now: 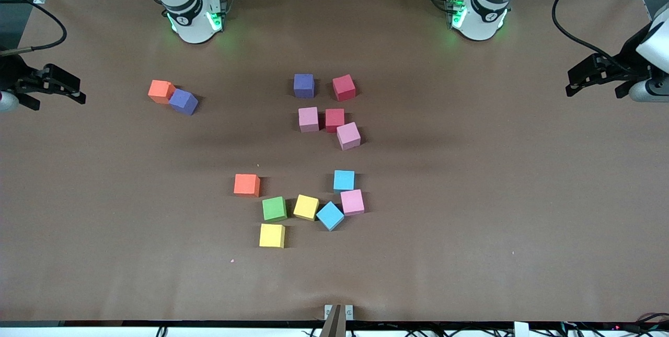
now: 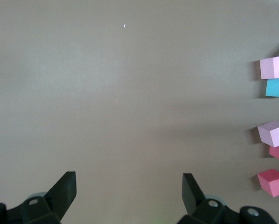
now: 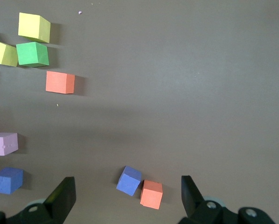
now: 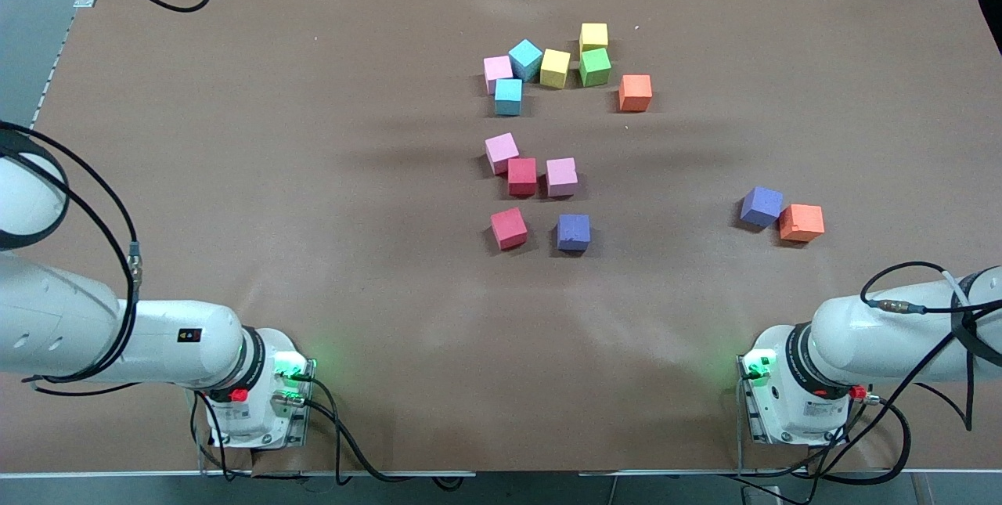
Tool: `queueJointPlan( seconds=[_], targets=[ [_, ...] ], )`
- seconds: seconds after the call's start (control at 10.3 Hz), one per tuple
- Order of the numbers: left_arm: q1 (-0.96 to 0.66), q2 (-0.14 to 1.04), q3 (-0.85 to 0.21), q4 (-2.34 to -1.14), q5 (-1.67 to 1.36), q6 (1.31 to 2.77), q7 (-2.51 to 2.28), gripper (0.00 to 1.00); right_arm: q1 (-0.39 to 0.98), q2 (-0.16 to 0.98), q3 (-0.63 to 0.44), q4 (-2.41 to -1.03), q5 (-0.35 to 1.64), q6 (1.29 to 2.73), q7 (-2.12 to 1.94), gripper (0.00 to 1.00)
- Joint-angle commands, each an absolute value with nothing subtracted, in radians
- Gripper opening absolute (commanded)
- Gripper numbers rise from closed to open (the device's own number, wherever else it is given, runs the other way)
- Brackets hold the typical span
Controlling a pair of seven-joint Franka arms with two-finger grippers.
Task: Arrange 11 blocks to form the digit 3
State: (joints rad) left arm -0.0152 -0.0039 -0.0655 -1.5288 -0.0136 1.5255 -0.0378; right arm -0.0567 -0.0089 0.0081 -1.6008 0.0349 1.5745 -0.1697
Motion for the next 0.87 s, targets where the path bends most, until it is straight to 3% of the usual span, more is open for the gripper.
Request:
queueJointPlan(
  seconds=[0.0, 0.78],
  targets=[
    [-0.014, 0.003, -0.069, -1.514, -0.018, 1.5, -0.026, 1.0, -0.08, 0.017, 0.031, -1.575, 0.037, 1.555, -0.167, 1.0],
    [-0.018, 0.002, -0.069, -1.517, -0.017, 1.442, -0.028, 1.0, -0.04, 0.081, 0.032, -1.655, 0.044, 1.591, -0.176, 1.0]
  ],
)
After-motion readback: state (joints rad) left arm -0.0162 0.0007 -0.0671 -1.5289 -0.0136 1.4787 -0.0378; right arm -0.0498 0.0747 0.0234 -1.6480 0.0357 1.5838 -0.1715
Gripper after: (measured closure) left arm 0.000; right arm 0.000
